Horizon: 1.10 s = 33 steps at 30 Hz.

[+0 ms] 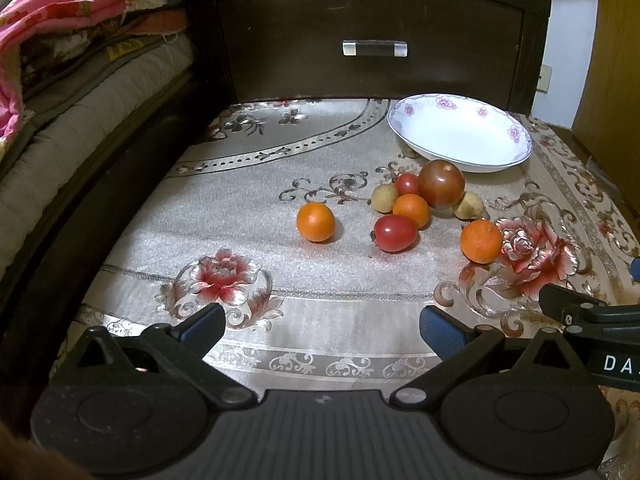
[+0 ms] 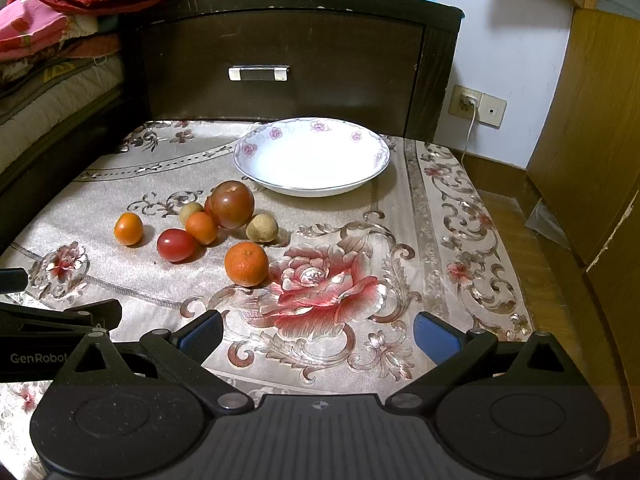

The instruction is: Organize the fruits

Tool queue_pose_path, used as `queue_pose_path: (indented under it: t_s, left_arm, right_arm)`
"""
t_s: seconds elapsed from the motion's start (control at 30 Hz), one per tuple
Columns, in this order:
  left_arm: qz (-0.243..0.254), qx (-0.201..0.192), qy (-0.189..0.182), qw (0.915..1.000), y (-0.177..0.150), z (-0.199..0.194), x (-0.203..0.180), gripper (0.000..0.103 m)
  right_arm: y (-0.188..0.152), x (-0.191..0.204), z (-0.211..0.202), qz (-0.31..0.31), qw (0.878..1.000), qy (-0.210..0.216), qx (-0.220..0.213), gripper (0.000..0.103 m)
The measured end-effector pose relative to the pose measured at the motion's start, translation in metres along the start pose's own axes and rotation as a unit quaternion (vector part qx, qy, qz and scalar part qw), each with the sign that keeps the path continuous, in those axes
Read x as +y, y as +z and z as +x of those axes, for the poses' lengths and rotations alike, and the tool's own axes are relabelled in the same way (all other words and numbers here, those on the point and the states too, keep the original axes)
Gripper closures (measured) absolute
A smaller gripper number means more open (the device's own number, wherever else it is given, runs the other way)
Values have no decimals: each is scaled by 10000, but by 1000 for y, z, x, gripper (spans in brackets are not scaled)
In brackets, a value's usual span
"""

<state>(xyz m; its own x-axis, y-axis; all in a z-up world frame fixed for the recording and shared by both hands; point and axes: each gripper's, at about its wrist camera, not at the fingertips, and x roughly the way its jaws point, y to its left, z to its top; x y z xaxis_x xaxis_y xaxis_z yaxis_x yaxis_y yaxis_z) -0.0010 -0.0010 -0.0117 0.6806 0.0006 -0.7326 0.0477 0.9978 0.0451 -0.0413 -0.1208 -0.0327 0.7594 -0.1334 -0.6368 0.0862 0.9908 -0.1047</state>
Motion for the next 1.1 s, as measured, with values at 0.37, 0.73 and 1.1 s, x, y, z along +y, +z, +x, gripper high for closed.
queue_pose_path:
  t_s: [0.37,0.73,1.1]
  left_arm:
    - [-5,11,17,10000,-2,1,1,0]
    - [32,10,40,10000,1,0,1,0]
    - [296,-110,151,9994,19,-6,5,0]
  right_arm:
    - [1,2,3,-13,10000,-3,5,6]
    - [3,1,6,-8,10000,38,53,6]
    - [16,4,9,-104,9989,424,186,11]
